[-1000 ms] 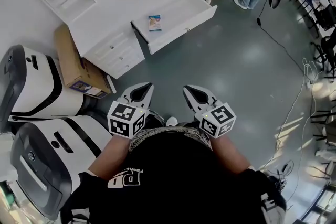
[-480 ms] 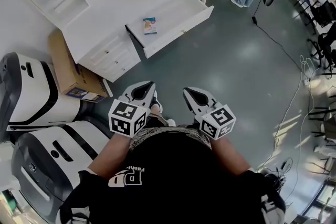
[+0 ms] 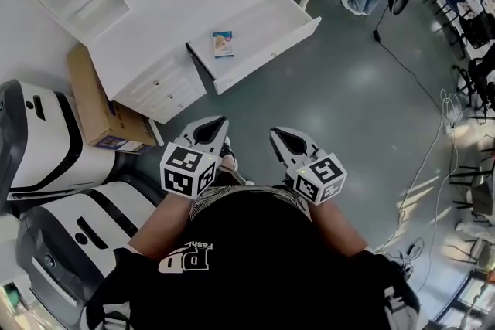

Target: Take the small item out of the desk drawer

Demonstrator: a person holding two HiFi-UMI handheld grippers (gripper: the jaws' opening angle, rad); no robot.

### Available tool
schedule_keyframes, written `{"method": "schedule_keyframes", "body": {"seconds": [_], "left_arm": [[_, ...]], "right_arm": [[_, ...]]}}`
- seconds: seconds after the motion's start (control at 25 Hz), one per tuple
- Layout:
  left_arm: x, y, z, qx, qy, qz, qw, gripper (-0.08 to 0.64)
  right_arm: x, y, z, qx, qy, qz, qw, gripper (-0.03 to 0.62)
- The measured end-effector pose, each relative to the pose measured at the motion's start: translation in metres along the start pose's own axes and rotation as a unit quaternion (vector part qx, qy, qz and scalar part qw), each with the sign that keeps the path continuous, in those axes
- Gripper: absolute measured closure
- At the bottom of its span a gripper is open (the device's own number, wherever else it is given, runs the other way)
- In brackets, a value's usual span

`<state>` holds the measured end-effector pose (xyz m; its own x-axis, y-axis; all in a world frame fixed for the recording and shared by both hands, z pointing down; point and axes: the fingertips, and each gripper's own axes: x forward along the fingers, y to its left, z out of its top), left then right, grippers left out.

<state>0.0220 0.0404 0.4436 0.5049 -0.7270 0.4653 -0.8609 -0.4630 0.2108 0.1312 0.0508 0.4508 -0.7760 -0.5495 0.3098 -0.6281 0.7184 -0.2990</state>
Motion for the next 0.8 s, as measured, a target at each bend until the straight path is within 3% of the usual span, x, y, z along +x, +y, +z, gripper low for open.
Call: {"method": "schedule_keyframes", "body": {"seconds": [0.48, 0.8], "left_arm": [[0.063, 0.098, 0.049, -0.021, 0.004, -0.004, 0.9998, 0.545], [0.097, 0.170, 0.091, -0.011, 0.001, -0.007, 0.9999, 0.545]], "right_arm": [[0.105, -0.046, 0.044, -0.010, 0.033, 0.004, 0.999, 0.583], [0.177, -0.076, 0.078, -0.017, 0.049, -0.004, 0.999, 0.583]]}}
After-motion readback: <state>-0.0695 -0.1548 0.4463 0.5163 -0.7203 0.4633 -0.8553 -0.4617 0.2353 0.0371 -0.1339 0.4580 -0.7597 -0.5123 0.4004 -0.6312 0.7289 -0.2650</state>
